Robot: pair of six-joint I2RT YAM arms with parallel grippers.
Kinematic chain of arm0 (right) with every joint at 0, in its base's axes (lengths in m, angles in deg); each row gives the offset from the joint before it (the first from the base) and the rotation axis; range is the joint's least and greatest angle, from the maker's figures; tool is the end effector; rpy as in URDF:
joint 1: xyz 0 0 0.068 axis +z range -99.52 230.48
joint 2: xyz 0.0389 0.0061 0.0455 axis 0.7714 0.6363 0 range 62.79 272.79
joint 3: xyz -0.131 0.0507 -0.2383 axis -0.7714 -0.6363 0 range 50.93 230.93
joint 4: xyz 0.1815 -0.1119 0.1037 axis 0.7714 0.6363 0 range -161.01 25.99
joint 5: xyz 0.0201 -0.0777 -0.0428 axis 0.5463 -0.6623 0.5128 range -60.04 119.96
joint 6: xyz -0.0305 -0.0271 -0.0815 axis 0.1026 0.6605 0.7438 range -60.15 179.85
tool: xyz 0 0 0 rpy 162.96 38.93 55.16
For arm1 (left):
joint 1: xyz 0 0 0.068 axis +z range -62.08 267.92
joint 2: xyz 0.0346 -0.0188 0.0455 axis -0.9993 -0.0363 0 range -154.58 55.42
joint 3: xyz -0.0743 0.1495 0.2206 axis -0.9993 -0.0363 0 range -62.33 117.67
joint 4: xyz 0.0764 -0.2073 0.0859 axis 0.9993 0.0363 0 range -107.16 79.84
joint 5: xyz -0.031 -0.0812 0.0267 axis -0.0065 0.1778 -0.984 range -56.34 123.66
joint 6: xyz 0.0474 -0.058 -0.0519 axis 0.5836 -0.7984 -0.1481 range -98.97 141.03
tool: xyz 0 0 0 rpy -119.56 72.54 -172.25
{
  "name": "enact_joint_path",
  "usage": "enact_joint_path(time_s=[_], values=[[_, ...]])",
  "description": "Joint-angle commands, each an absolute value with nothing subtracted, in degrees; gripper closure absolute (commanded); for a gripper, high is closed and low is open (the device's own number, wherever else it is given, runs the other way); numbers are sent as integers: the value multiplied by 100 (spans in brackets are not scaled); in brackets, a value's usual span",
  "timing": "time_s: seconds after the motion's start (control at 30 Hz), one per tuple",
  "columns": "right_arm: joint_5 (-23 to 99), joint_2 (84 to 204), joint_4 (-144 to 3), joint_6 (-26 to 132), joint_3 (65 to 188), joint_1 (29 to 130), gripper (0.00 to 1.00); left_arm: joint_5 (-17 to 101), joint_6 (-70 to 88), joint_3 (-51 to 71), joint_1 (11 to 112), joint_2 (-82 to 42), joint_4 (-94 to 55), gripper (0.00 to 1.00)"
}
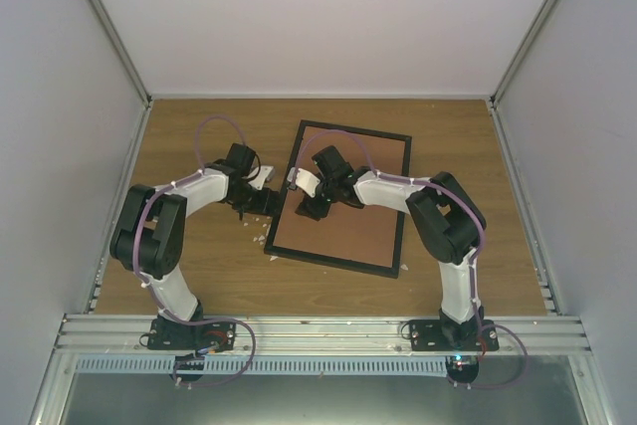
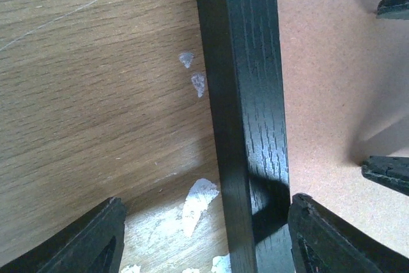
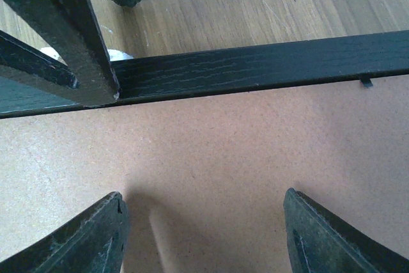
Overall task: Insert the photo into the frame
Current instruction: Install the photo frame at the center of the board.
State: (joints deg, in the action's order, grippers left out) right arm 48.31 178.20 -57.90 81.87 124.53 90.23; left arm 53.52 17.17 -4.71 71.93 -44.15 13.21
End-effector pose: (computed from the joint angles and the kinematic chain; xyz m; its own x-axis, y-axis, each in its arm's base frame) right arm 0.3105 0.2916 0.1304 -0.3036 -0.7153 -0.6294 -0.9275 0.3731 0.0233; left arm 0.2935 -0.1130 0.1325 -0.9379 0.2030 -0.2814 0.2959 0.8913 -0.3434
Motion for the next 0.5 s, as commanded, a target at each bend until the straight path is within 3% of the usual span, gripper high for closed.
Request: enact_joint_path(time_s=[0.0, 0.47], values=[[4369, 18198, -5396, 8206, 12273, 8951, 33, 5200, 1921, -750, 7048, -4603, 1913, 31], [4456, 18189, -5374, 8156, 12309, 8819, 33, 5407, 1954, -714, 6729, -4966, 1967, 34]])
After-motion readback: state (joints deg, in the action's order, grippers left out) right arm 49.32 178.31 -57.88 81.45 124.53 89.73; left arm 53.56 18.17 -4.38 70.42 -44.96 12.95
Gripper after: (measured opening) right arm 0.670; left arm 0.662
